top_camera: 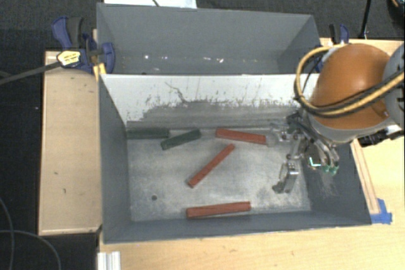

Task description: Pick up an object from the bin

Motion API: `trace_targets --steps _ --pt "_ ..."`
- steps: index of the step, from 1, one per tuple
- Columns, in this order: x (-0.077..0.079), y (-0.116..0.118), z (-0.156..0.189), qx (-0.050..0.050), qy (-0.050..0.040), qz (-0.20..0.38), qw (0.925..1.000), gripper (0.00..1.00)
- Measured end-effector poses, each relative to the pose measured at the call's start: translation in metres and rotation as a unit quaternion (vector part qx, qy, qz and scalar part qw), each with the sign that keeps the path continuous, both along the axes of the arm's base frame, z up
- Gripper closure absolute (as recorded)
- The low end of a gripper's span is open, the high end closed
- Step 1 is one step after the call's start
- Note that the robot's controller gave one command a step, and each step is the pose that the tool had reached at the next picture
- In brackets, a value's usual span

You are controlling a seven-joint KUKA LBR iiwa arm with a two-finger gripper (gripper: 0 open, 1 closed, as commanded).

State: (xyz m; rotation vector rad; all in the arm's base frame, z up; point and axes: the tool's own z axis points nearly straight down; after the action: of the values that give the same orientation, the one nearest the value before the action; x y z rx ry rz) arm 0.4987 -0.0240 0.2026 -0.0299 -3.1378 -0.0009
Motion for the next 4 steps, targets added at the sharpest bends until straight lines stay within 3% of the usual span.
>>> trace_targets --steps 1,2,3,4 --pt "0.025 0.042 -0.134 0.0 -0.0034 0.094 0.9955 0.0" --pt "0.056 0.123 -0.12 0.002 -0.0048 0.041 0.9991 0.0" --pt "0.035 0.093 -0.133 0.0 -0.0019 0.134 0.991 0.0" --pt "0.035 0.094 -0.133 0.0 -0.0021 0.134 0.9909 1.0"
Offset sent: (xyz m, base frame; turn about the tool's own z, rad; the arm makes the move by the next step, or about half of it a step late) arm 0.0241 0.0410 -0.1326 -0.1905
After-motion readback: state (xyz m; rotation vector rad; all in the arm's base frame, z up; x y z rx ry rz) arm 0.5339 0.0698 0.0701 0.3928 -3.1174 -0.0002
